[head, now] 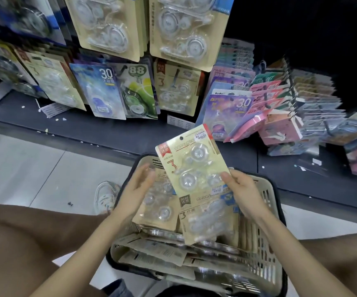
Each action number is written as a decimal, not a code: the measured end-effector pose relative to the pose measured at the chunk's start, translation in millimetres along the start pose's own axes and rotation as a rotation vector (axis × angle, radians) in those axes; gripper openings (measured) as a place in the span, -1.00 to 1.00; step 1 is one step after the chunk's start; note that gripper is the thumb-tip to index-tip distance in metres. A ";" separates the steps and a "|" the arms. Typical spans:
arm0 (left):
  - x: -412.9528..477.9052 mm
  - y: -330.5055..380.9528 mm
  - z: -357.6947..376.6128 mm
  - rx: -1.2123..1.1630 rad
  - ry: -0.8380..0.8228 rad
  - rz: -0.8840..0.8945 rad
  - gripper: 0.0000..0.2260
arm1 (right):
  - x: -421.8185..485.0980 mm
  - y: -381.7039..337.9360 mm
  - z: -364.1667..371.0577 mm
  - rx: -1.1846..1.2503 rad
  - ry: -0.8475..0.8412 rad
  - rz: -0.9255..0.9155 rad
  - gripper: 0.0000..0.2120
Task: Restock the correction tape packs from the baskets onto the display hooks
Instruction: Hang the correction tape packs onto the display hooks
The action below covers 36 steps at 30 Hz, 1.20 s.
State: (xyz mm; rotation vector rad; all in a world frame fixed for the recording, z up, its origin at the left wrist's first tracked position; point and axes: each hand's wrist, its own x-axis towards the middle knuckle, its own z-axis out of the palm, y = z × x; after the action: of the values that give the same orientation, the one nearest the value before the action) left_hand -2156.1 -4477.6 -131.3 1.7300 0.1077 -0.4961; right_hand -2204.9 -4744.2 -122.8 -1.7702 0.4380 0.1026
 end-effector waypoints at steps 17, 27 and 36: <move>7.2 15.5 49.5 -0.419 0.073 0.014 -0.61 | -7.9 7.9 38.0 0.323 -0.176 0.172 -0.59; 19.5 17.2 24.0 -0.331 0.290 0.052 -0.74 | -10.2 28.3 -5.6 0.317 -0.091 0.177 -0.59; 7.9 13.1 25.2 -0.248 0.026 0.015 -0.67 | 4.3 8.9 -0.8 0.518 0.071 0.129 -0.50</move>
State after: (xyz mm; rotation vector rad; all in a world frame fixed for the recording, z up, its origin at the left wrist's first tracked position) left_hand -2151.2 -4506.2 -125.8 1.4937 0.1679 -0.4307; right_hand -2204.1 -4747.6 -132.1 -1.2387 0.5730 0.0138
